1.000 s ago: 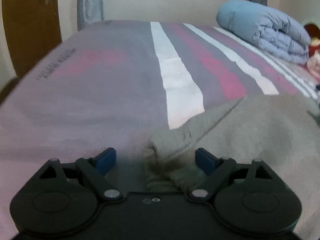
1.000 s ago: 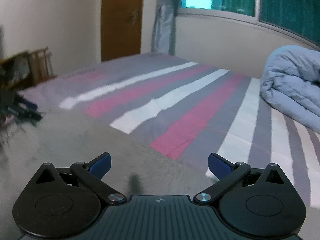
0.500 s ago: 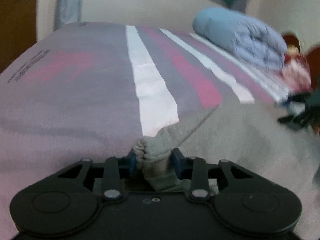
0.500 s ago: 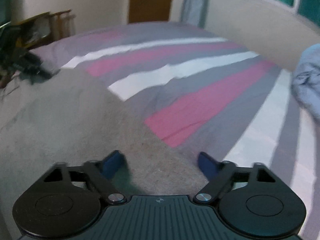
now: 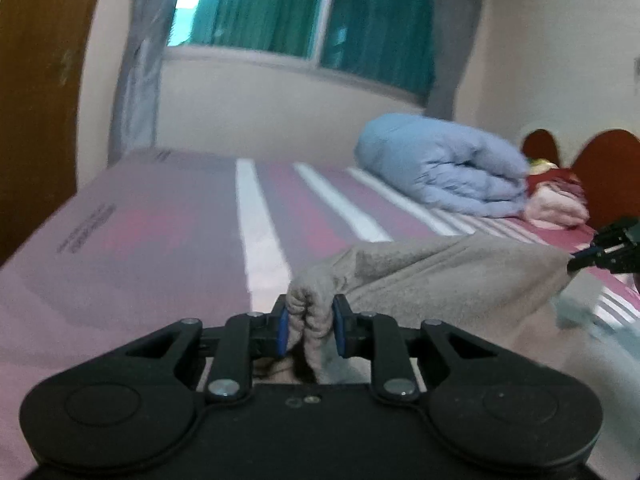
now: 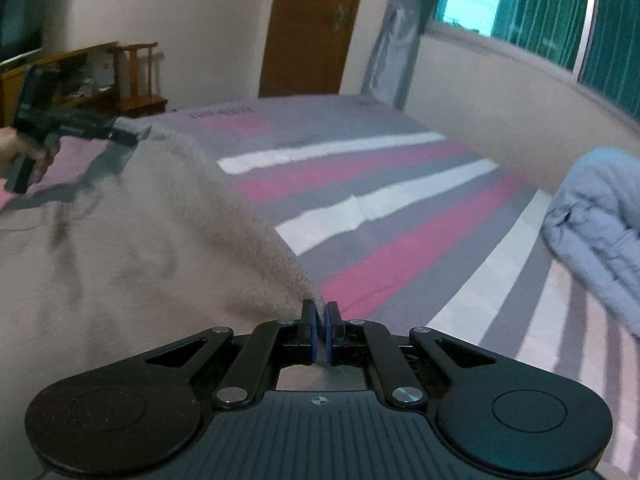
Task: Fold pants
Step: 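Lift the waistband with both grippers and fold it over toward the cuffs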
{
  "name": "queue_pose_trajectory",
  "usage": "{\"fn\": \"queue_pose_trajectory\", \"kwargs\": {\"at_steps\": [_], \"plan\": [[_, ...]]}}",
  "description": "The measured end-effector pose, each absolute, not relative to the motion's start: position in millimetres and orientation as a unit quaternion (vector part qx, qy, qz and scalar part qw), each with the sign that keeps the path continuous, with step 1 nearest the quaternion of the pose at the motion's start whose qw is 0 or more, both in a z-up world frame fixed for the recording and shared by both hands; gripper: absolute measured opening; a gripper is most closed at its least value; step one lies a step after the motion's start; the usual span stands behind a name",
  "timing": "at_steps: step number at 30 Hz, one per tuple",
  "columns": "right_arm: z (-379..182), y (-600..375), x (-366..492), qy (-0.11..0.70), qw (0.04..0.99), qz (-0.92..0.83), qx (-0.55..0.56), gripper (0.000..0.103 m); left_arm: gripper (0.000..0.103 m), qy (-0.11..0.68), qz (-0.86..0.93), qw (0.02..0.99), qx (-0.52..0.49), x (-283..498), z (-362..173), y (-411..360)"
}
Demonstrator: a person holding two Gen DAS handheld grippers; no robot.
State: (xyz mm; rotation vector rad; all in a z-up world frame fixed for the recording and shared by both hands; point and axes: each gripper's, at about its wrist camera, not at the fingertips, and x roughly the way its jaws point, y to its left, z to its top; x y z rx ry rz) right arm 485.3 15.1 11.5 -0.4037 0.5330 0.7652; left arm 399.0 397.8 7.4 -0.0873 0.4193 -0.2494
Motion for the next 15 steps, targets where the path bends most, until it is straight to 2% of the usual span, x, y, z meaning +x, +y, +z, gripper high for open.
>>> {"fn": "queue_pose_trajectory", "kwargs": {"at_steps": [8, 14, 15], "plan": [[29.5, 5.2, 360.6, 0.218, 0.873, 0.374, -0.225, 0.004, 0.012, 0.195, -0.154, 0.967, 0.059, 323.3, 20.8, 389.5], [-21.1, 9.3, 287.8, 0.251, 0.866, 0.378, -0.21, 0.004, 0.015, 0.251, -0.128, 0.958, 0.058, 274.2, -27.0, 390.2], [-36.6, 12.0, 279.9, 0.262, 0.869, 0.371, -0.197, 0.004, 0.02, 0.263, -0.117, 0.956, 0.051, 268.4, -35.8, 389.6]]}}
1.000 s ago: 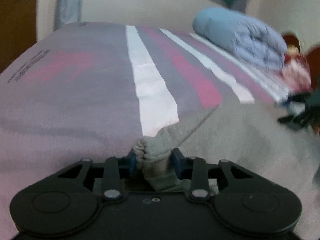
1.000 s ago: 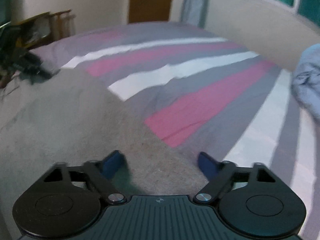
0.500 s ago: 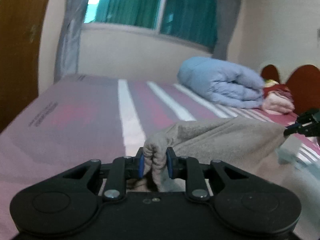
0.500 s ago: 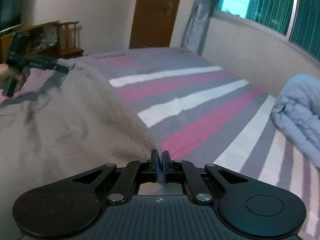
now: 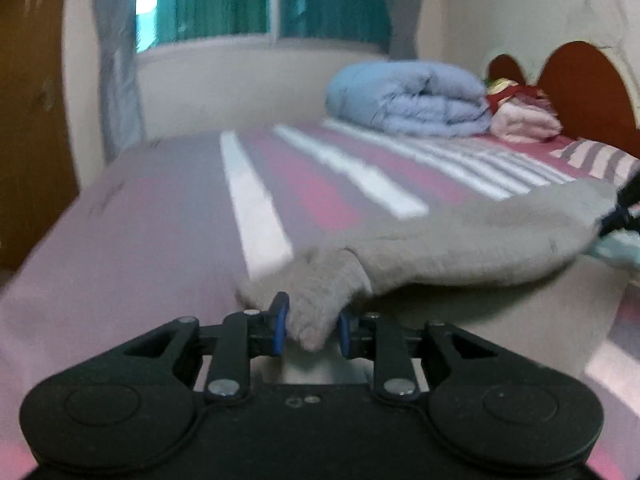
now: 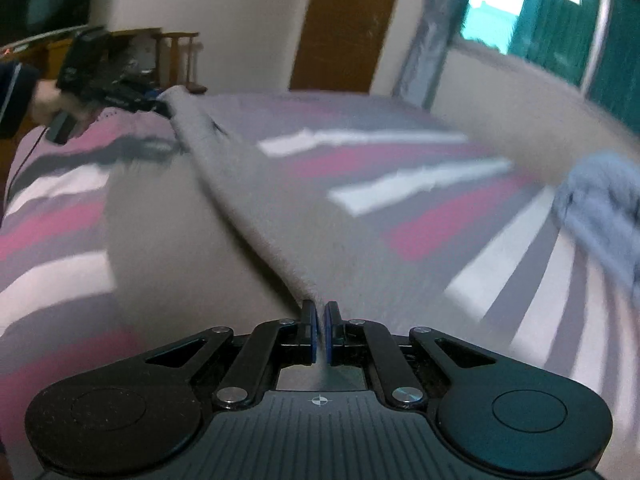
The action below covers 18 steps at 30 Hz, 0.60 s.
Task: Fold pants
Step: 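Lift the waistband with both grippers and fold it over toward the cuffs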
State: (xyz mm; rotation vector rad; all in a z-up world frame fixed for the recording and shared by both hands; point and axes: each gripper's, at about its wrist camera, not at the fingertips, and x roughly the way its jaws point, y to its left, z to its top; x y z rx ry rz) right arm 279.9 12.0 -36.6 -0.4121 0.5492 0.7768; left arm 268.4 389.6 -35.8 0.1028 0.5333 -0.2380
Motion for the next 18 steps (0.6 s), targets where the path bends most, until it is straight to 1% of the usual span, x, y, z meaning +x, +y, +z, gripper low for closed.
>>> {"fn": "queue_pose_trajectory", "kwargs": {"at_steps": [1, 2, 3, 4, 5, 6, 7, 8, 10, 12, 14, 15, 16, 18], "plan": [[-47.3, 14.6, 274.9, 0.27, 0.87, 0.364, -0.192, 0.004, 0.023, 0.278, -0.102, 0.954, 0.049, 263.8, -43.4, 387.8], [-58.8, 18.8, 268.6, 0.279, 0.872, 0.355, -0.192, 0.006, 0.023, 0.293, -0.079, 0.951, 0.051, 259.8, -50.4, 386.6], [-67.3, 22.2, 262.2, 0.279, 0.878, 0.339, -0.189, 0.012, 0.023, 0.293, -0.065, 0.953, 0.042, 253.3, -53.7, 389.6], [-71.8, 21.5, 260.2, 0.275, 0.888, 0.323, -0.18, 0.034, 0.029, 0.288, -0.054, 0.956, 0.024, 245.8, -54.0, 394.3], [-72.0, 20.1, 253.8, 0.27, 0.901, 0.299, -0.163, 0.052, 0.037, 0.282, -0.032, 0.959, -0.002, 237.3, -51.3, 400.6], [-68.6, 14.4, 249.6, 0.259, 0.913, 0.284, -0.139, 0.056, 0.055, 0.274, -0.011, 0.961, -0.022, 229.7, -48.0, 405.6], [-63.5, 6.9, 244.0, 0.248, 0.923, 0.275, -0.11, 0.057, 0.068, 0.267, 0.007, 0.963, -0.035, 220.7, -44.9, 408.2], [-58.8, -0.3, 237.7, 0.242, 0.929, 0.267, -0.08, 0.057, 0.071, 0.262, 0.026, 0.964, -0.048, 212.6, -39.3, 408.5], [-51.7, -11.5, 227.0, 0.239, 0.937, 0.253, -0.035, 0.057, 0.073, 0.255, 0.036, 0.963, -0.084, 200.7, -32.2, 407.4], [-48.1, -20.7, 217.4, 0.232, 0.943, 0.239, -0.001, 0.057, 0.07, 0.256, 0.026, 0.954, -0.154, 199.7, -27.0, 408.2], [-48.5, -27.2, 213.8, 0.234, 0.946, 0.223, 0.032, 0.057, 0.06, 0.258, 0.007, 0.938, -0.23, 205.4, -28.8, 409.6], [-48.1, -30.0, 214.5, 0.234, 0.947, 0.216, 0.052, 0.057, 0.052, 0.261, 0.001, 0.928, -0.268, 210.8, -31.9, 410.6], [-47.5, -33.8, 215.4, 0.234, 0.947, 0.211, 0.067, 0.057, 0.048, 0.265, -0.004, 0.917, -0.297, 216.9, -34.6, 410.6], [-47.5, -36.1, 217.1, 0.239, 0.946, 0.197, 0.093, 0.057, 0.046, 0.266, -0.013, 0.901, -0.342, 228.1, -42.0, 411.3]]}}
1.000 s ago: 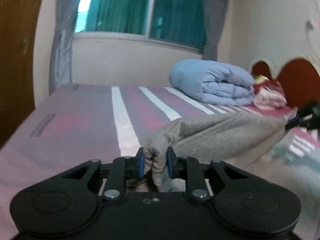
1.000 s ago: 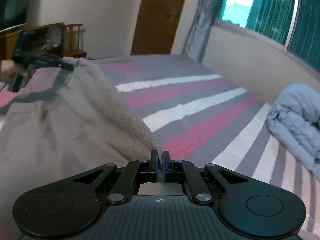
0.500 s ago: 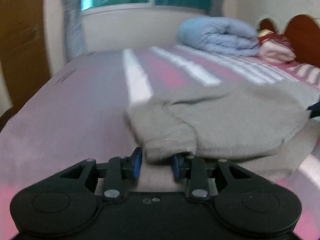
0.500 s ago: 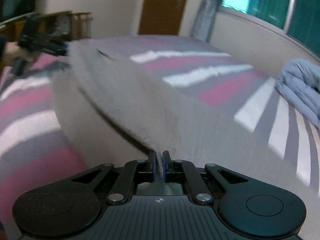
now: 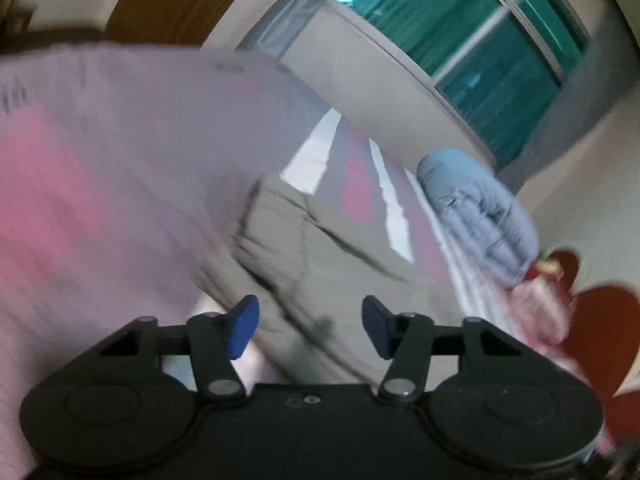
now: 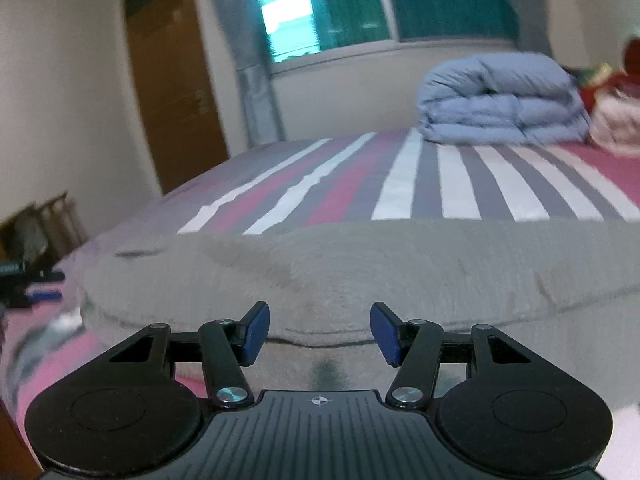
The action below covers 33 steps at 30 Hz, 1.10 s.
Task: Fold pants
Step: 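Lift the waistband with both grippers and fold it over toward the cuffs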
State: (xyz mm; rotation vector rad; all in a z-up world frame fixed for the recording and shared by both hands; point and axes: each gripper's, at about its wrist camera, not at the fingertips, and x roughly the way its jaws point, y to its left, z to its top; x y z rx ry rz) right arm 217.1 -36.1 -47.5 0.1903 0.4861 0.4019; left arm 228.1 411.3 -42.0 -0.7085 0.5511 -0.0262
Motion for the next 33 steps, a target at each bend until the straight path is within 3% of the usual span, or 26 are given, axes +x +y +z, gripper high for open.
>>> {"fn": "queue_pose_trajectory", "kwargs": {"at_steps": [9, 33], "plan": [[-46.6, -48.6, 217.1, 0.248, 0.938, 0.194, 0.146, 0.057, 0.044, 0.25, 0.006, 0.859, -0.447, 252.6, -64.1, 440.1], [-86.4, -70.8, 252.0, 0.321, 0.849, 0.179, 0.379, 0.057, 0.036, 0.258, 0.023, 0.836, -0.485, 268.8, -90.7, 455.6]]}}
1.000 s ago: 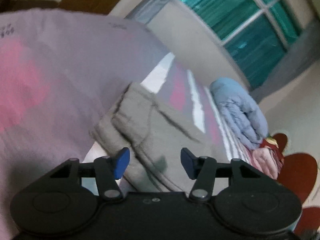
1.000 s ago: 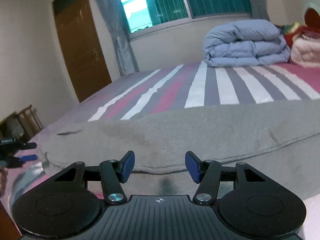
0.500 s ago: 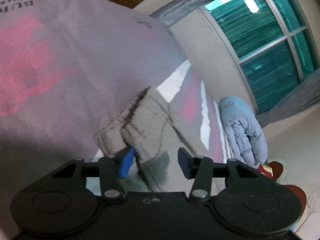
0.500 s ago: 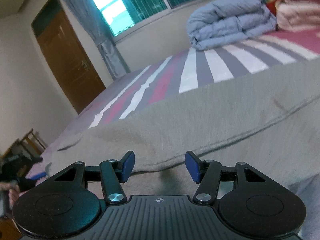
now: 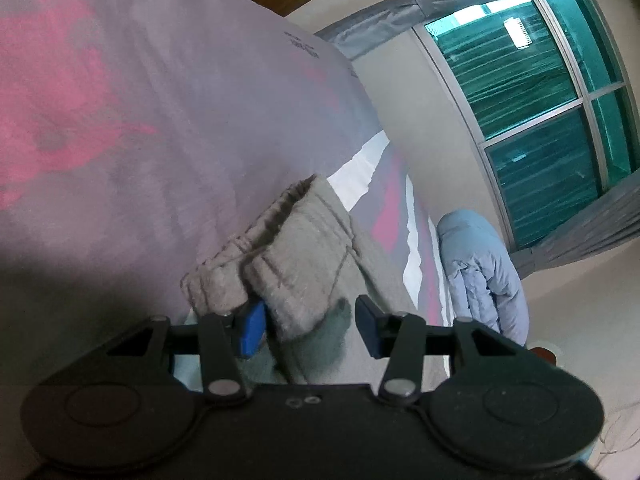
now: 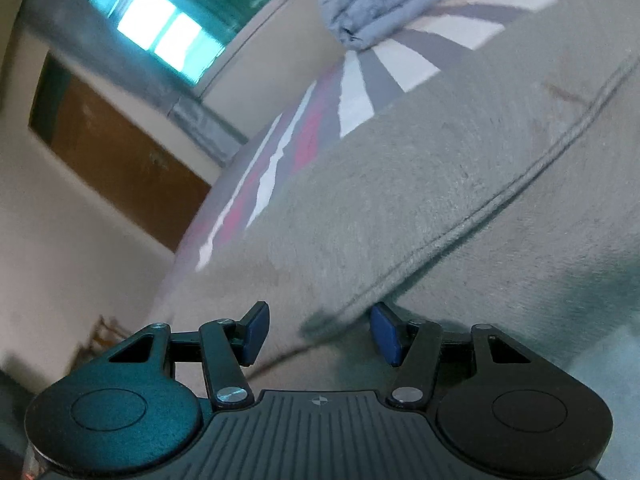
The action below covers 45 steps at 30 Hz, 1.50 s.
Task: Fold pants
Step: 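Lift the waistband with both grippers and fold it over toward the cuffs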
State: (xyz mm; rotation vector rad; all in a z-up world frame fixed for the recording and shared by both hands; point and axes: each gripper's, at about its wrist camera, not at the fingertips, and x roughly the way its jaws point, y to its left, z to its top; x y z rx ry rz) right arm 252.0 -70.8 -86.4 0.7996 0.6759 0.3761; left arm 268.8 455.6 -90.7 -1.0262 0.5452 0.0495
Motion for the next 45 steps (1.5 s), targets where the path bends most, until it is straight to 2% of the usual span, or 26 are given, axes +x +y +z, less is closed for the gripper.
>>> {"fn": "queue_pose_trajectory", "kwargs": {"at_steps": [1, 3, 4, 5, 6, 7, 11, 14, 17, 20, 23, 27, 28, 31, 35, 37, 42, 45], "plan": [[-86.9, -72.1, 255.7, 0.322, 0.845, 0.177, 0.39, 0.057, 0.028, 0.258, 0.022, 0.837, -0.482, 270.7, -90.8, 456.4], [-87.9, -74.2, 263.2, 0.321, 0.841, 0.172, 0.4, 0.056, 0.024, 0.264, 0.021, 0.838, -0.477, 273.0, -88.3, 457.1], [-87.0, -75.2, 265.9, 0.319, 0.841, 0.171, 0.401, 0.043, 0.024, 0.266, 0.016, 0.838, -0.475, 274.0, -86.7, 458.4], [-87.0, -75.8, 267.8, 0.32, 0.843, 0.166, 0.399, 0.018, 0.022, 0.269, 0.01, 0.838, -0.474, 275.2, -83.6, 460.3], [-87.0, -76.8, 270.4, 0.328, 0.843, 0.159, 0.395, 0.008, 0.02, 0.268, 0.001, 0.838, -0.475, 275.6, -79.7, 462.9], [-84.9, -77.7, 272.1, 0.332, 0.843, 0.157, 0.394, 0.006, 0.019, 0.261, -0.01, 0.838, -0.478, 274.7, -72.7, 465.6], [-55.3, -81.8, 251.4, 0.286, 0.862, 0.195, 0.371, 0.006, 0.018, 0.241, -0.041, 0.85, -0.466, 269.7, -45.2, 473.6], [-37.9, -86.8, 227.6, 0.266, 0.869, 0.217, 0.357, 0.006, 0.018, 0.259, -0.046, 0.854, -0.45, 263.5, -41.7, 479.3], [-53.5, -87.9, 210.6, 0.293, 0.867, 0.219, 0.339, 0.006, 0.017, 0.327, -0.014, 0.849, -0.415, 263.7, -70.6, 477.2], [-94.7, -80.5, 209.8, 0.355, 0.853, 0.194, 0.329, 0.006, 0.017, 0.309, -0.012, 0.839, -0.447, 255.4, -86.7, 480.0], [-99.7, -81.9, 204.9, 0.346, 0.85, 0.188, 0.35, 0.006, 0.017, 0.306, -0.008, 0.845, -0.439, 256.3, -81.2, 476.1], [-80.0, -81.4, 201.5, 0.332, 0.856, 0.198, 0.343, 0.006, 0.017, 0.287, -0.022, 0.852, -0.437, 256.1, -61.5, 479.7], [-71.6, -83.3, 197.6, 0.319, 0.858, 0.208, 0.345, 0.006, 0.013, 0.284, -0.024, 0.855, -0.434, 255.3, -56.3, 480.6], [-60.5, -84.7, 186.5, 0.301, 0.861, 0.226, 0.343, 0.006, 0.016, 0.287, -0.018, 0.859, -0.424, 254.0, -53.6, 485.6], [-89.6, -75.9, 188.9, 0.352, 0.85, 0.208, 0.331, 0.006, 0.016, 0.303, -0.007, 0.844, -0.443, 252.5, -72.6, 491.9], [-98.0, -79.1, 186.8, 0.35, 0.845, 0.204, 0.349, 0.006, 0.016, 0.298, -0.006, 0.843, -0.447, 250.5, -72.4, 492.6], [-98.4, -77.4, 191.1, 0.35, 0.848, 0.204, 0.341, 0.006, 0.03, 0.287, 0.001, 0.838, -0.463, 249.6, -71.9, 488.6], [-97.2, -76.9, 195.3, 0.349, 0.846, 0.204, 0.347, 0.006, 0.035, 0.28, 0.001, 0.837, -0.47, 250.8, -73.2, 481.2]]}}
